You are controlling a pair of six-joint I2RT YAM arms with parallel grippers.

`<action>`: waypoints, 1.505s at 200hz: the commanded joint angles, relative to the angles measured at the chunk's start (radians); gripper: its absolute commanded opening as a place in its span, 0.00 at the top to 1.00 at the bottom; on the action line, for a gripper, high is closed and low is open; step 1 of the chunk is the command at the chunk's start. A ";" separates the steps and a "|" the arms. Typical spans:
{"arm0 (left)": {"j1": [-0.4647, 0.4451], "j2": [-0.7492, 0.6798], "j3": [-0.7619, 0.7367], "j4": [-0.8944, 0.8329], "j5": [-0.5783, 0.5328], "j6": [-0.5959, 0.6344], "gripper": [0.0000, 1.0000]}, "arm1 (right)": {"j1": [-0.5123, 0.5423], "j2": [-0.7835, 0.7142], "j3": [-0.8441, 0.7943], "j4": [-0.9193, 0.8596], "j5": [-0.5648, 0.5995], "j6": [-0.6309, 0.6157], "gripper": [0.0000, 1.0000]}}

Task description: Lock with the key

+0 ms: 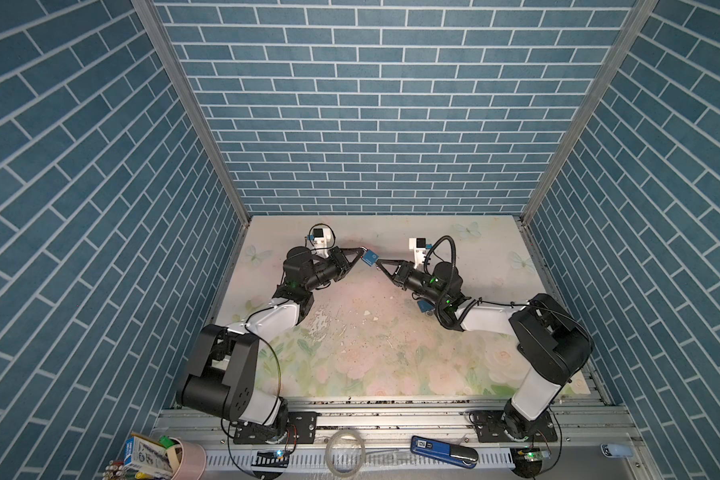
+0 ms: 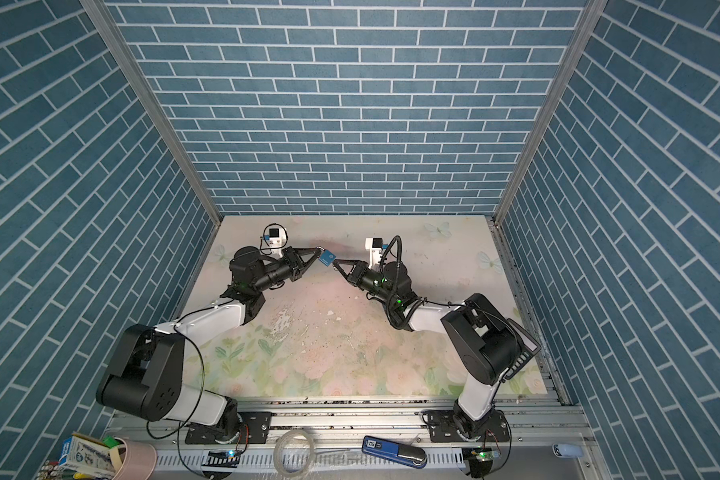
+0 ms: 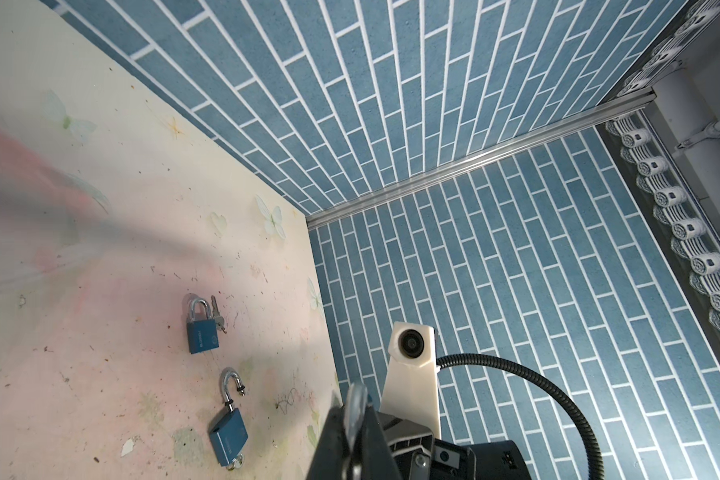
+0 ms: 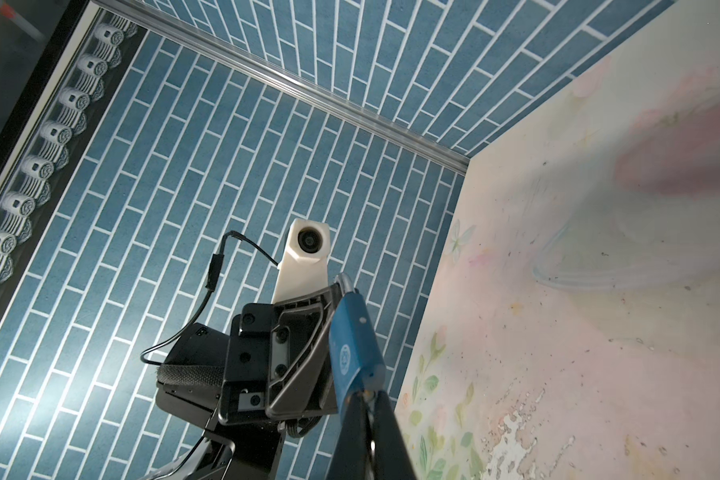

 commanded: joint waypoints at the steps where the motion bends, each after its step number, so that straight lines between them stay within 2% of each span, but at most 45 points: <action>1: 0.006 0.009 -0.006 0.111 -0.023 -0.015 1.00 | 0.004 -0.055 -0.035 0.010 0.047 -0.057 1.00; 145: 0.007 0.044 -0.013 0.173 -0.025 -0.046 1.00 | -0.004 -0.114 -0.149 0.076 0.104 -0.067 1.00; 208: 0.008 0.065 -0.004 0.138 0.029 -0.027 1.00 | -0.030 -0.227 -0.260 0.059 0.131 -0.080 1.00; 243: 0.008 0.080 0.021 0.051 0.098 0.020 1.00 | -0.041 -0.376 -0.312 -0.108 0.166 -0.129 1.00; 266: 0.007 0.090 0.048 -0.088 0.129 0.087 1.00 | -0.048 -0.516 -0.339 -0.312 0.211 -0.164 1.00; 276: 0.007 0.090 0.065 -0.153 0.140 0.161 1.00 | -0.050 -0.577 -0.346 -0.403 0.227 -0.174 1.00; 301: 0.006 0.120 0.183 -0.500 0.174 0.386 1.00 | -0.060 -0.725 -0.382 -0.566 0.255 -0.177 1.00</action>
